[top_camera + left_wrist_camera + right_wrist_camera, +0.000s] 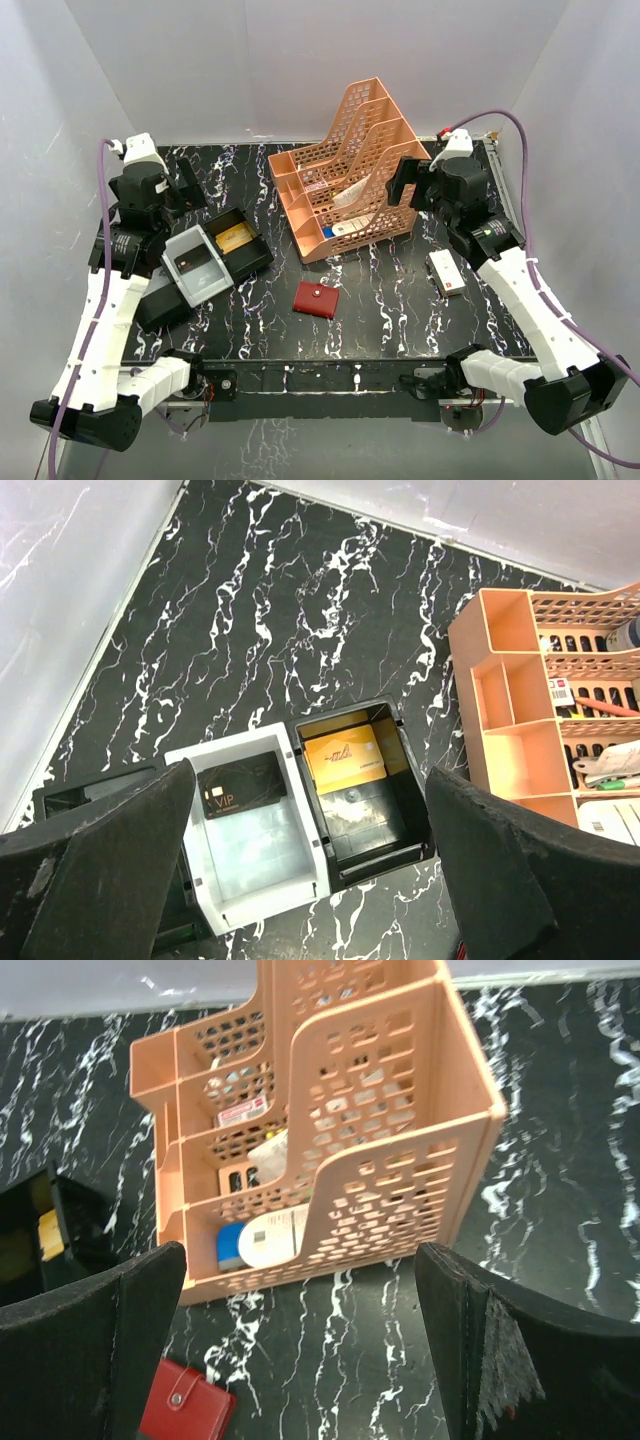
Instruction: Take the credit cards out of the card holder
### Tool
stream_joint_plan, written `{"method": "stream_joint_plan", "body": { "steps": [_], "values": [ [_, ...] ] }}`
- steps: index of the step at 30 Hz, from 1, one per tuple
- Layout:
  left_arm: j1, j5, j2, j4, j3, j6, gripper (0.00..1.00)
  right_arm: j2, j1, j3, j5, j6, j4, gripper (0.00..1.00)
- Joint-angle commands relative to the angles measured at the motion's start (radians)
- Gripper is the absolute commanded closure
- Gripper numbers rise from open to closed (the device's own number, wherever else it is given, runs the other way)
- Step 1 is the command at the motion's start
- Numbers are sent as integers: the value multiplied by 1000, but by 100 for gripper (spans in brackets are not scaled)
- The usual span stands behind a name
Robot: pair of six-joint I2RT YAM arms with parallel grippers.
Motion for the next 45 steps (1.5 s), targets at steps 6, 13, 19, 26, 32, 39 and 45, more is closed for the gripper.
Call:
{"method": "stream_joint_plan", "body": {
  "steps": [6, 13, 19, 26, 32, 39, 45],
  "values": [
    [31, 38, -58, -1, -113, -61, 1, 24, 31, -57, -308, 77, 57, 2],
    [50, 241, -140, 55, -266, -124, 1, 142, 209, -20, -161, 168, -12, 2],
    [60, 416, -203, 96, -403, -204, 1, 220, 297, -66, -4, 353, 6, 2],
    [66, 464, -246, 86, -487, -201, 1, 344, 310, -65, 168, 573, 38, 2],
    [68, 477, -290, 96, -539, -160, 1, 446, 231, -48, 222, 685, 72, 2],
    [69, 490, -323, 140, -610, -135, 1, 512, 153, -48, 315, 728, 96, 2],
    [70, 504, -322, 142, -629, -120, 1, 514, 10, -61, 339, 648, 129, 2]
  ]
}}
